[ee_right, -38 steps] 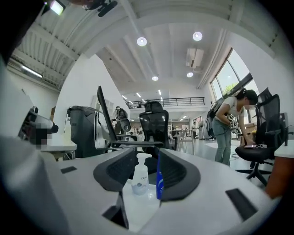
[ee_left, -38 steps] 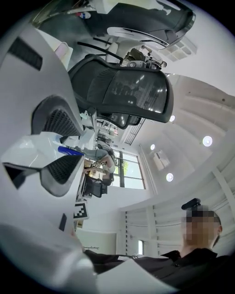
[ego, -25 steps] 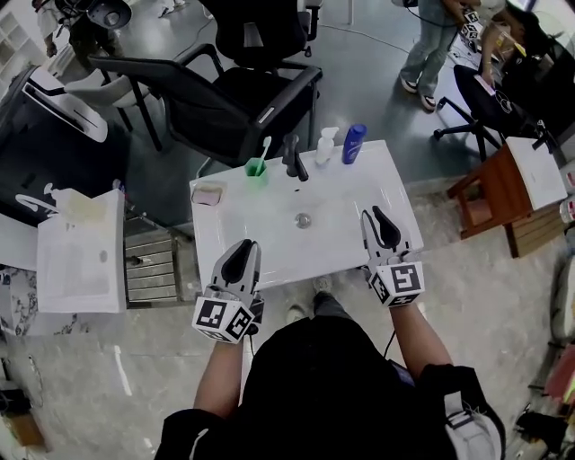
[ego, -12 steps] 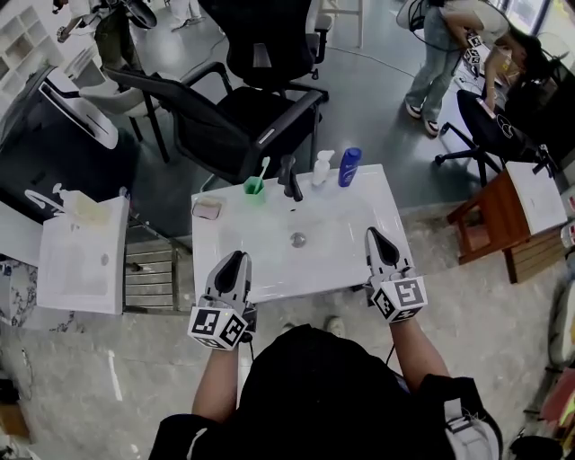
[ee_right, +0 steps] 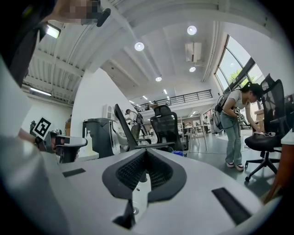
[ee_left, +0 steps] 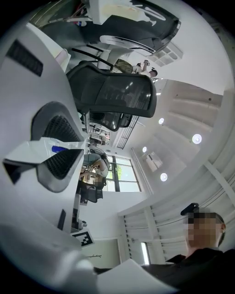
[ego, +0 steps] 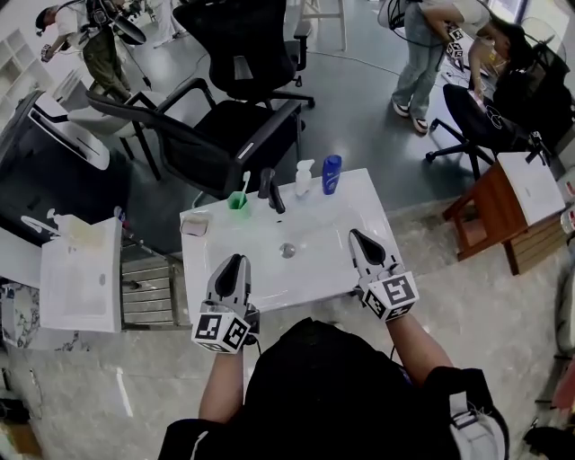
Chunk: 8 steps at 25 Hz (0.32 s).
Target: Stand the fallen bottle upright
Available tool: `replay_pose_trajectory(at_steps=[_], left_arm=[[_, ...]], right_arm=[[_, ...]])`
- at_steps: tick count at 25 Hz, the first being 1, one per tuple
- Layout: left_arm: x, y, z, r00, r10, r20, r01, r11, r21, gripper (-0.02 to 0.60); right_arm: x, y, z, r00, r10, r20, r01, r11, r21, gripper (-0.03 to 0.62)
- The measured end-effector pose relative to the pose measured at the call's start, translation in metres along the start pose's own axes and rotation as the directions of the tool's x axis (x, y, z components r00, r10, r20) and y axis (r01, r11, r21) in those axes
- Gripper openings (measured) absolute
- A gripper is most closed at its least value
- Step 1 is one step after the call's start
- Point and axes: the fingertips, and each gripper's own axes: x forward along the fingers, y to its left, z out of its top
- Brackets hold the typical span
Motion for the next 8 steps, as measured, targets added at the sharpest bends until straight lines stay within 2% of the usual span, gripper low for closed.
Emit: replay_pose_trajectory(at_steps=[8], left_arm=[[0.014,-0.005,0.004,1.000,-0.015,0.011,0.014,0.999,0.035,0.052]], right_arm=[[0.007,0.002,0.007,0.999,-0.003,0.035,0.002,1.000,0.026,0.028]])
